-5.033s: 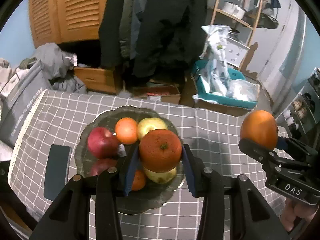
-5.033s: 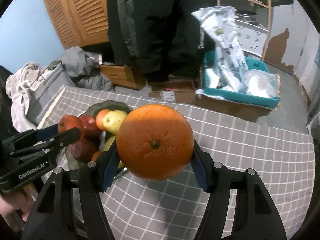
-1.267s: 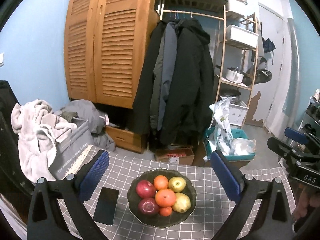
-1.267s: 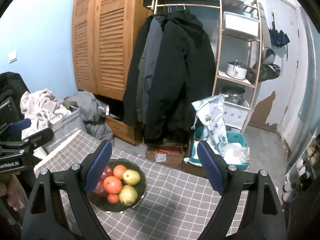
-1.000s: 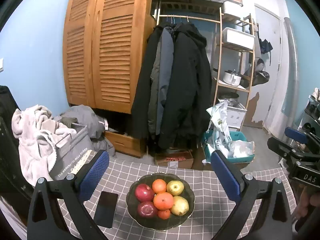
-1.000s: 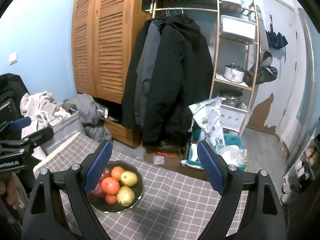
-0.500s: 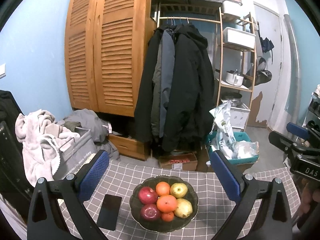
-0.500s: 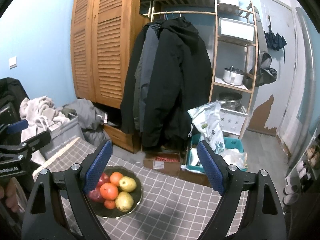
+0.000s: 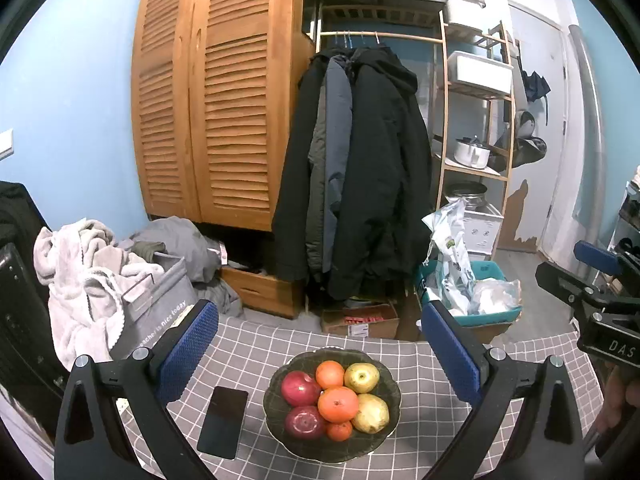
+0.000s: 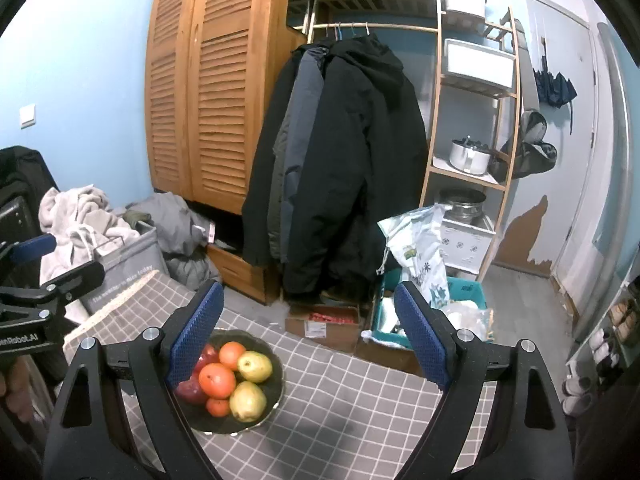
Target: Organize fruits
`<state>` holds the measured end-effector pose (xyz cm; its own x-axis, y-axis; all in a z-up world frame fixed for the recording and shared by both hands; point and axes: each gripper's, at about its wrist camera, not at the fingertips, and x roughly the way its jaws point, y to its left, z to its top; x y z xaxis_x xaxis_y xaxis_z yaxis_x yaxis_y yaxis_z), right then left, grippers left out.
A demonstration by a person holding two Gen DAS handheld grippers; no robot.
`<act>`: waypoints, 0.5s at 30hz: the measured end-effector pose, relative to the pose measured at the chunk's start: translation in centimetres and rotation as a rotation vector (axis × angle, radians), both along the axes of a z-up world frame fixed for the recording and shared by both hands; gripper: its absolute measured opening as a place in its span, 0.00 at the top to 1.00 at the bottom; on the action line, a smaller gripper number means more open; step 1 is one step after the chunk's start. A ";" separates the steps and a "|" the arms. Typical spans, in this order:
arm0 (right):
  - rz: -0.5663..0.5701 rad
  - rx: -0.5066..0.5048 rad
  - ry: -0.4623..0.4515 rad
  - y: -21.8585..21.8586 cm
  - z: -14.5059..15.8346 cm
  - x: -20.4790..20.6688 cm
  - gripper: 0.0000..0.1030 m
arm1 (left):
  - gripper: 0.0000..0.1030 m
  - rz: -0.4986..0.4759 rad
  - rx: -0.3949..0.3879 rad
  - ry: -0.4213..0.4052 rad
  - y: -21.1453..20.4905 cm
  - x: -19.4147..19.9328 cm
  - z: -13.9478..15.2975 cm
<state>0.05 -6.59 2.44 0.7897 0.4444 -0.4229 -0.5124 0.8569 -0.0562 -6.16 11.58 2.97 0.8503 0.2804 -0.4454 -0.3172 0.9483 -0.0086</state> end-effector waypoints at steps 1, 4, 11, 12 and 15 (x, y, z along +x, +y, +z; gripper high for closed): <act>0.000 0.000 0.001 0.0 0.0 0.0 0.16 | 0.01 0.000 0.001 0.000 0.0 0.0 0.0; 0.000 0.000 0.002 0.0 0.0 0.0 0.16 | 0.01 0.001 0.000 -0.001 0.0 -0.1 0.0; 0.001 0.000 0.001 0.0 0.0 0.0 0.16 | 0.01 0.001 0.000 -0.002 -0.1 0.0 0.0; 0.000 0.000 0.001 0.0 0.0 -0.1 0.16 | 0.01 0.001 0.000 -0.001 -0.1 0.0 0.0; 0.000 0.000 0.001 0.0 0.0 -0.1 0.16 | 0.01 0.001 -0.002 0.000 -0.2 -0.1 0.2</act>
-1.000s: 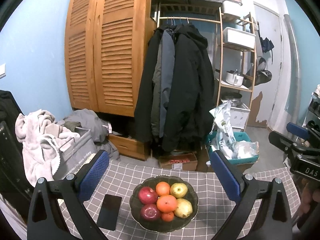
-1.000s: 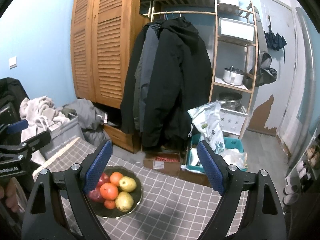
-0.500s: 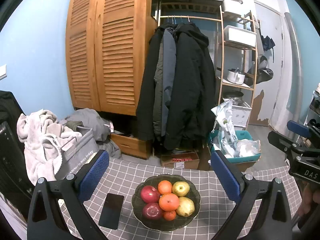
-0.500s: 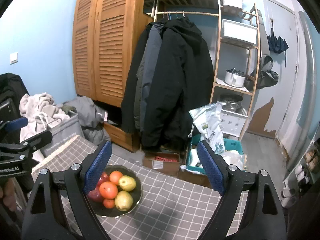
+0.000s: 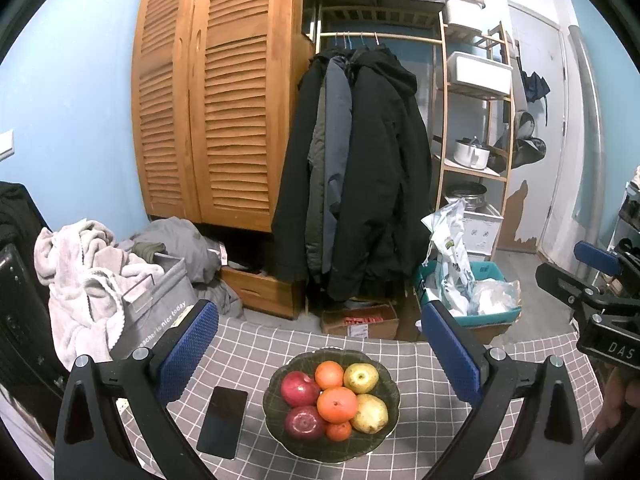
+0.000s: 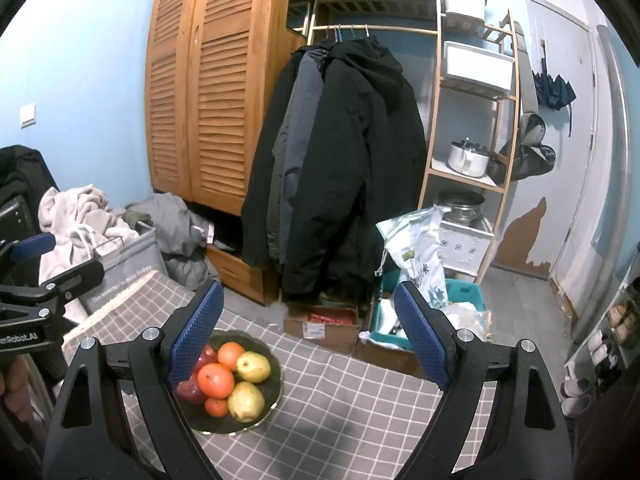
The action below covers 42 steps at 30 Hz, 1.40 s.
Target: Organize fruits
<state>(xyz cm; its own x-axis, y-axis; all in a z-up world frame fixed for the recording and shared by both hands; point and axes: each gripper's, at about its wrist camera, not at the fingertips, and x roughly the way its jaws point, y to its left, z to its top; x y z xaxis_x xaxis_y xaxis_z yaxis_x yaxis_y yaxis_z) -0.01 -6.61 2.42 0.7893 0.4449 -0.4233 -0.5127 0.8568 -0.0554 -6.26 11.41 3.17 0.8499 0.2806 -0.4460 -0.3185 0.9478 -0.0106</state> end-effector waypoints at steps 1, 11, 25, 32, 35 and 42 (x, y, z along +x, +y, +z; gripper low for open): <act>0.000 0.000 0.000 0.0 0.0 0.0 0.16 | 0.01 0.000 -0.001 0.000 0.0 0.0 0.0; -0.002 -0.001 -0.001 0.1 0.0 0.0 0.16 | 0.01 0.014 0.018 0.007 -0.2 0.0 0.1; 0.001 -0.001 -0.001 0.1 0.0 0.0 0.16 | 0.01 0.035 0.017 0.017 -0.3 0.1 -0.3; 0.003 -0.001 -0.002 0.0 0.1 0.0 0.16 | 0.01 0.036 0.002 0.017 -0.3 0.1 -0.2; 0.002 -0.001 -0.002 0.0 0.1 0.0 0.16 | 0.01 0.034 0.002 0.016 -0.3 0.2 -0.2; 0.002 -0.001 -0.002 0.0 0.0 -0.1 0.16 | 0.01 0.026 0.012 0.013 -0.8 0.1 -0.1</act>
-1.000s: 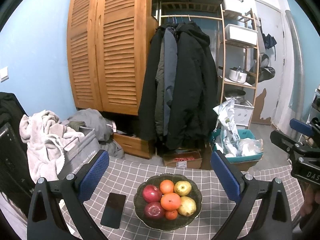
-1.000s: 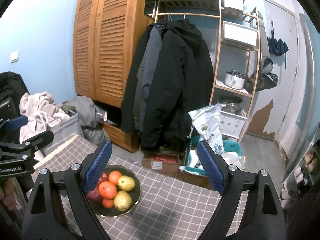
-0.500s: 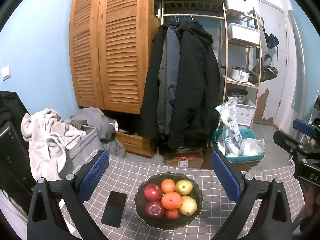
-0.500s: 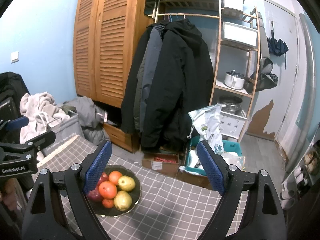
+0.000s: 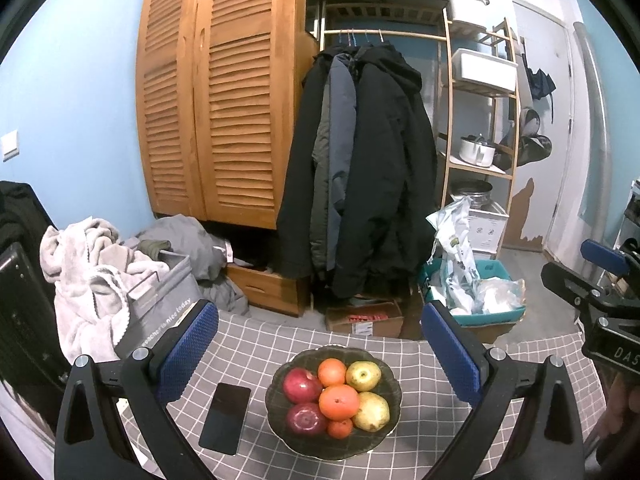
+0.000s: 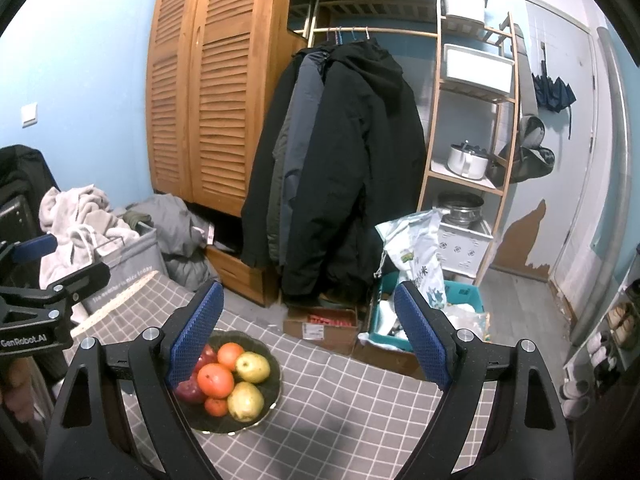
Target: Organize fruits
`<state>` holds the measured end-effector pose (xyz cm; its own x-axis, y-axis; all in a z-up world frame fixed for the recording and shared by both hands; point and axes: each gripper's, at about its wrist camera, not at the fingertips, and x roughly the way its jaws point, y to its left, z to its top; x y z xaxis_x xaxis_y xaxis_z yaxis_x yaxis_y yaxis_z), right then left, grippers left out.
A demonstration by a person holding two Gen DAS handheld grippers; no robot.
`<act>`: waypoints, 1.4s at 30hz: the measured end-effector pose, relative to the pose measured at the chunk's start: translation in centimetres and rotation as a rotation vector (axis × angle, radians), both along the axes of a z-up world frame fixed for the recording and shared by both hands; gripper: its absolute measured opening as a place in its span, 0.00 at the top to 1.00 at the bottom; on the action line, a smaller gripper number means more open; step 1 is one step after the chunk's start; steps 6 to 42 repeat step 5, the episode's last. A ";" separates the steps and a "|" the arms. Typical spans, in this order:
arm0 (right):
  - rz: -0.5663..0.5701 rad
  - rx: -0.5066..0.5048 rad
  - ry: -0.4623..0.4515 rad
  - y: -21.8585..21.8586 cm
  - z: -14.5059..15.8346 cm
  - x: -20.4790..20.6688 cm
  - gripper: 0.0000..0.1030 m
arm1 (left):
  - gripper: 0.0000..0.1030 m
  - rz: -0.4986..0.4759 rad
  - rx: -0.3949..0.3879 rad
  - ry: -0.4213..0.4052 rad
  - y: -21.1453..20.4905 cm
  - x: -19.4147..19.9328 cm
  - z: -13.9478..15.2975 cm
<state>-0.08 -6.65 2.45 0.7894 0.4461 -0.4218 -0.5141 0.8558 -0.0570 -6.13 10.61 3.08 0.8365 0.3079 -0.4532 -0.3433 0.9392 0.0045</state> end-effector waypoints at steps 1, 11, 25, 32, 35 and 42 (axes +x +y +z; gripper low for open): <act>0.000 0.000 0.000 0.0 0.0 0.1 0.16 | 0.01 -0.001 0.000 0.001 0.0 0.0 0.0; 0.001 0.000 -0.001 0.0 0.0 0.0 0.16 | 0.01 -0.003 0.001 -0.001 -0.1 0.0 0.1; 0.001 0.000 -0.001 0.0 0.0 0.0 0.16 | 0.01 -0.003 0.001 -0.001 -0.1 0.0 0.1; 0.001 0.000 -0.001 0.0 0.0 0.0 0.16 | 0.01 -0.003 0.001 -0.001 -0.1 0.0 0.1; 0.001 0.000 -0.001 0.0 0.0 0.0 0.16 | 0.01 -0.003 0.001 -0.001 -0.1 0.0 0.1; 0.001 0.000 -0.001 0.0 0.0 0.0 0.16 | 0.01 -0.003 0.001 -0.001 -0.1 0.0 0.1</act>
